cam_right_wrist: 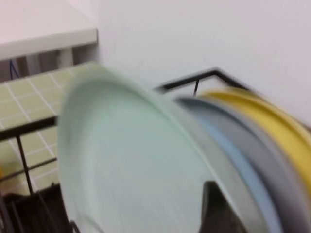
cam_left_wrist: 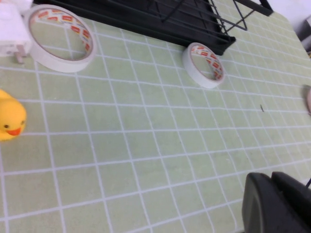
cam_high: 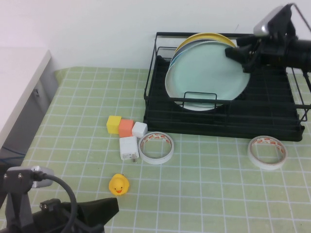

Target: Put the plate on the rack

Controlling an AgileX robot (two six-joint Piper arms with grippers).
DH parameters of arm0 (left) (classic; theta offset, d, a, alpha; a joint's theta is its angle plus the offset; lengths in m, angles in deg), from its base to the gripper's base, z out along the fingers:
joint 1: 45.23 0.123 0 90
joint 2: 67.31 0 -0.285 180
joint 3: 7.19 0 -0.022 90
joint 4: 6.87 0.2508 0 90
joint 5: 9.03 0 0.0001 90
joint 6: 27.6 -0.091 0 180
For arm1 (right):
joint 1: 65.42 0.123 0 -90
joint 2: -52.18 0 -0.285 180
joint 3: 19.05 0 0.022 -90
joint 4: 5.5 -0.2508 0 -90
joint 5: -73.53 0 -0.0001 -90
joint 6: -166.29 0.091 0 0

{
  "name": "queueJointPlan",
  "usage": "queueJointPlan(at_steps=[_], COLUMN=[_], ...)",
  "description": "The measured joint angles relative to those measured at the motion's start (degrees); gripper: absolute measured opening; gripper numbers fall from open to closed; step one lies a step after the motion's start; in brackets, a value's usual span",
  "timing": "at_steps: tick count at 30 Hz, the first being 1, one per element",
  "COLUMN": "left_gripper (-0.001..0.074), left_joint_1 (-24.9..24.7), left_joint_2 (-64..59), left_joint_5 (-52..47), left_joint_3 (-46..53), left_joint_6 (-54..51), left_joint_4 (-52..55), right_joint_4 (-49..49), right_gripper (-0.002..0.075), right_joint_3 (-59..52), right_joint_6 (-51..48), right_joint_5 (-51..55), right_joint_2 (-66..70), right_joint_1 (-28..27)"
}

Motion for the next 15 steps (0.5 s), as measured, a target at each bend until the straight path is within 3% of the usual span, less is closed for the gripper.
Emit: queueJointPlan(at_steps=[8, 15], left_gripper=[0.0000, 0.0000], left_joint_1=[0.00, 0.00], left_joint_2=[0.00, 0.00], left_joint_5=[-4.44, -5.15], left_joint_3=[0.00, 0.00], left_joint_6=[5.55, 7.88], left_joint_4=[1.20, 3.28], right_joint_4=[10.03, 11.92], right_gripper=[0.0391, 0.0384], right_joint_3=[0.00, 0.10], right_joint_6=[8.59, 12.12], right_joint_5=[2.23, 4.60], right_joint_2=[-8.23, -9.93], right_joint_1=[-0.07, -0.07])
